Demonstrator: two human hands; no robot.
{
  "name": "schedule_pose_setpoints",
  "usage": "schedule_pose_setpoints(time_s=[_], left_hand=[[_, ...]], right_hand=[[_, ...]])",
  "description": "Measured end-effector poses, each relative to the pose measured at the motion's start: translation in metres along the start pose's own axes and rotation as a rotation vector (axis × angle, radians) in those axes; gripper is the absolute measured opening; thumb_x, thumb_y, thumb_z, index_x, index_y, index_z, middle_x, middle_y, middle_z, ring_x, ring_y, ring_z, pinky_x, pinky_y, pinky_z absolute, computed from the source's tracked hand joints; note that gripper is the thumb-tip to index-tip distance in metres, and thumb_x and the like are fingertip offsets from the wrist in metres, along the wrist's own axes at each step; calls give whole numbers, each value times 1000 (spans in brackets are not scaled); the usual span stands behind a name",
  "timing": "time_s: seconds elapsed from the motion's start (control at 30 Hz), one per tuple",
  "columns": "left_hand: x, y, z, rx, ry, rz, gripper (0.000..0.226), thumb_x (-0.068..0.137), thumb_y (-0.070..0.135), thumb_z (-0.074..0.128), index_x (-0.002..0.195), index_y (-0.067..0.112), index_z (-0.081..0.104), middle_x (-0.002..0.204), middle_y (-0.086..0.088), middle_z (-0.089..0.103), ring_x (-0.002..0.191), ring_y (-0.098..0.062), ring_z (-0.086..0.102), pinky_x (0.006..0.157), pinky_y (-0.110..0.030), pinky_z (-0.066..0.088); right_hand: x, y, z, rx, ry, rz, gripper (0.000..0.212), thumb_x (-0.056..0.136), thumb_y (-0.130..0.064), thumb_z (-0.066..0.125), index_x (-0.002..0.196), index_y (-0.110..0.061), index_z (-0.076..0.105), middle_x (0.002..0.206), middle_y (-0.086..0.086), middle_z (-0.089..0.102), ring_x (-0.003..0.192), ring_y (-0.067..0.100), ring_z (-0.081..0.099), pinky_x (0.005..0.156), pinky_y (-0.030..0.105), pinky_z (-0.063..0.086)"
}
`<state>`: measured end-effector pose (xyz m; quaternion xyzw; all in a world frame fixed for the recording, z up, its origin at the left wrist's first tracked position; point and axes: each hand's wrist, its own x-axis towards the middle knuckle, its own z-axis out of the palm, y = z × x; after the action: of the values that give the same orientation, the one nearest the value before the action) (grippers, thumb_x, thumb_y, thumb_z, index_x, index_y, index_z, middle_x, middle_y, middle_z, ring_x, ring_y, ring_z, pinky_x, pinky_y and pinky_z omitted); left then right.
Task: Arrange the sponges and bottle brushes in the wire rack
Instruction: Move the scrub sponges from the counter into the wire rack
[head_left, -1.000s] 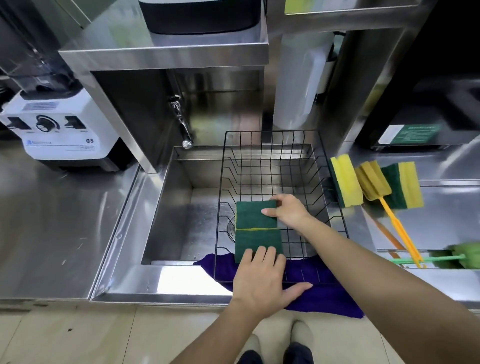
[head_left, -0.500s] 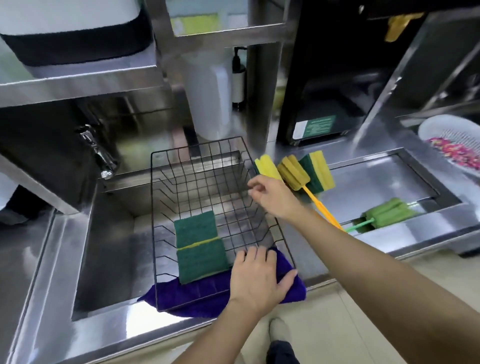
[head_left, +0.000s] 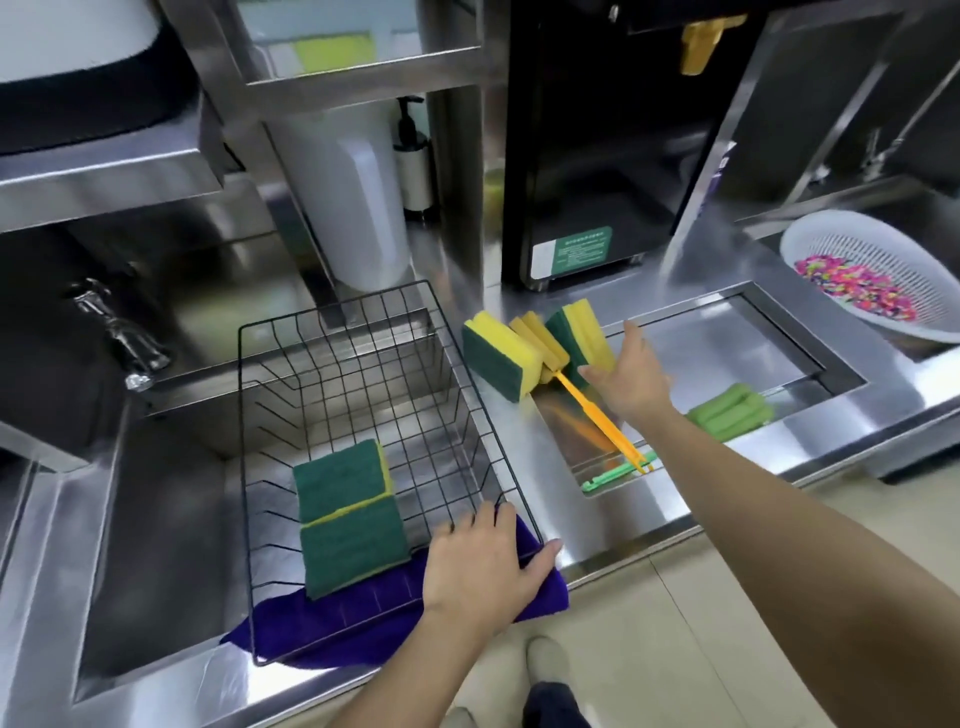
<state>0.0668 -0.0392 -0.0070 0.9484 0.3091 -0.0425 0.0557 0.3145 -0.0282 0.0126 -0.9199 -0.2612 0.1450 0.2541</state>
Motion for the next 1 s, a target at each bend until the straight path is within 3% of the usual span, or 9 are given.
schedule_pose_setpoints(time_s=[0.17, 0.33, 0.4, 0.47, 0.57, 0.67, 0.73, 0.87, 1.0], left_hand=[[0, -1, 1, -10, -6, -6, 79, 77, 72, 4, 114, 17, 49, 115, -3, 58, 102, -23, 53, 86, -39, 39], [1, 0, -2, -16, 11, -22, 79, 77, 71, 8, 112, 16, 52, 110, -4, 61, 99, -25, 56, 83, -41, 41], [1, -1, -2, -18, 35, -19, 73, 80, 71, 16, 102, 15, 58, 98, -5, 65, 87, -26, 60, 75, -40, 45], [-2, -3, -4, -14, 40, -10, 66, 81, 70, 27, 87, 15, 62, 81, -4, 67, 71, -24, 62, 63, -37, 47], [-5, -14, -3, -52, 99, -29, 66, 77, 74, 34, 80, 15, 65, 73, -1, 68, 65, -23, 62, 59, -36, 49], [-13, -29, -6, -85, 141, -48, 68, 75, 76, 36, 81, 16, 68, 73, 0, 67, 68, -21, 62, 63, -35, 51], [-21, -40, -5, -101, 130, -52, 68, 75, 76, 37, 82, 15, 67, 76, 0, 66, 71, -20, 60, 66, -37, 50], [-34, -65, -4, -122, 64, 0, 73, 77, 74, 32, 97, 13, 65, 93, -2, 67, 88, -21, 59, 80, -38, 43], [-40, -78, -2, -198, 50, 60, 72, 78, 71, 33, 107, 11, 63, 101, -3, 65, 93, -21, 55, 84, -37, 37]], right_hand=[[9, -1, 6, 125, -86, 57, 54, 84, -26, 63, 127, -8, 38, 123, 20, 58, 111, 40, 55, 91, 47, 46], [11, -24, -2, 343, 265, 52, 48, 77, -34, 58, 114, -6, 48, 109, 17, 60, 103, 35, 56, 91, 48, 46], [13, -39, -8, 506, 325, 24, 49, 76, -38, 57, 113, -9, 45, 104, 11, 59, 98, 31, 57, 92, 48, 46], [14, -56, -12, 710, 310, -12, 43, 78, -36, 60, 109, -13, 40, 94, 0, 55, 86, 21, 57, 84, 40, 50], [14, -79, -10, 853, 290, -73, 36, 84, -33, 61, 101, -18, 33, 88, -6, 47, 71, 4, 48, 67, 21, 45], [8, -105, 1, 903, 232, -164, 33, 85, -34, 61, 100, -20, 35, 83, -12, 45, 71, 2, 49, 63, 12, 42], [3, -123, 13, 896, 168, -251, 31, 84, -34, 61, 102, -22, 39, 88, -8, 48, 78, 8, 51, 70, 15, 45], [-13, -163, 42, 851, -33, -360, 33, 84, -31, 62, 109, -15, 49, 95, -3, 52, 87, 10, 51, 72, 10, 44], [-24, -188, 79, 834, -282, -305, 45, 79, -31, 69, 106, -16, 37, 92, -3, 52, 91, 16, 56, 82, 31, 53]])
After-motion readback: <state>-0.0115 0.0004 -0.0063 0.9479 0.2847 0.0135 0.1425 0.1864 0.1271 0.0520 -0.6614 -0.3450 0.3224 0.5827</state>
